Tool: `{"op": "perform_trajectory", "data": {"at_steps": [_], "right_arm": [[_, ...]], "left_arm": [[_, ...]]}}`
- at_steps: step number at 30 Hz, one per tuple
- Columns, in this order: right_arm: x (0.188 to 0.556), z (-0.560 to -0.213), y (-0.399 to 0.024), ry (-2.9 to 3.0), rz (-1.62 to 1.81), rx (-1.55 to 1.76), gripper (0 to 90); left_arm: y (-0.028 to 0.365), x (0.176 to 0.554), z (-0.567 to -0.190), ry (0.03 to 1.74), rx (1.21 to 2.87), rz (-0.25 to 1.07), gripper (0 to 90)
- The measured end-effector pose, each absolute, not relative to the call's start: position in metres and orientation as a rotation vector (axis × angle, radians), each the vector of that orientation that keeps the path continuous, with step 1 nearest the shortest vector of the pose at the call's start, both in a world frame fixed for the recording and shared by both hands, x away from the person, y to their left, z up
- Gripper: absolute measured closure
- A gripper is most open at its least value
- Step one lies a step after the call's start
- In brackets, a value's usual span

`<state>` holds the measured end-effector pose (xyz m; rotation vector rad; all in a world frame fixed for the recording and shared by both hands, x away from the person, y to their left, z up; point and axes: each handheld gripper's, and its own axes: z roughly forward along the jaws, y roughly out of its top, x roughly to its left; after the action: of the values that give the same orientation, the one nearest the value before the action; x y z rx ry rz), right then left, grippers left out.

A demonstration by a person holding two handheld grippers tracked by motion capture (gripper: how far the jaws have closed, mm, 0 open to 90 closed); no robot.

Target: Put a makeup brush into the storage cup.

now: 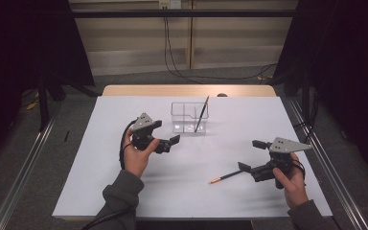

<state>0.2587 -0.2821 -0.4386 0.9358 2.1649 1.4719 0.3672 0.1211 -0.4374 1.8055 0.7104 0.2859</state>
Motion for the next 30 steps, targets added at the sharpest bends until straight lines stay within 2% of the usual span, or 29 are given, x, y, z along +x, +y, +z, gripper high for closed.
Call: {"op": "perform_trajectory", "data": {"at_steps": [30], "right_arm": [[0.258,-0.438,-0.281,2.165,1.47,0.93,0.0]], "left_arm": [[0.16,0.348,-0.445,0.751,1.809,0.311,2.6]]}}
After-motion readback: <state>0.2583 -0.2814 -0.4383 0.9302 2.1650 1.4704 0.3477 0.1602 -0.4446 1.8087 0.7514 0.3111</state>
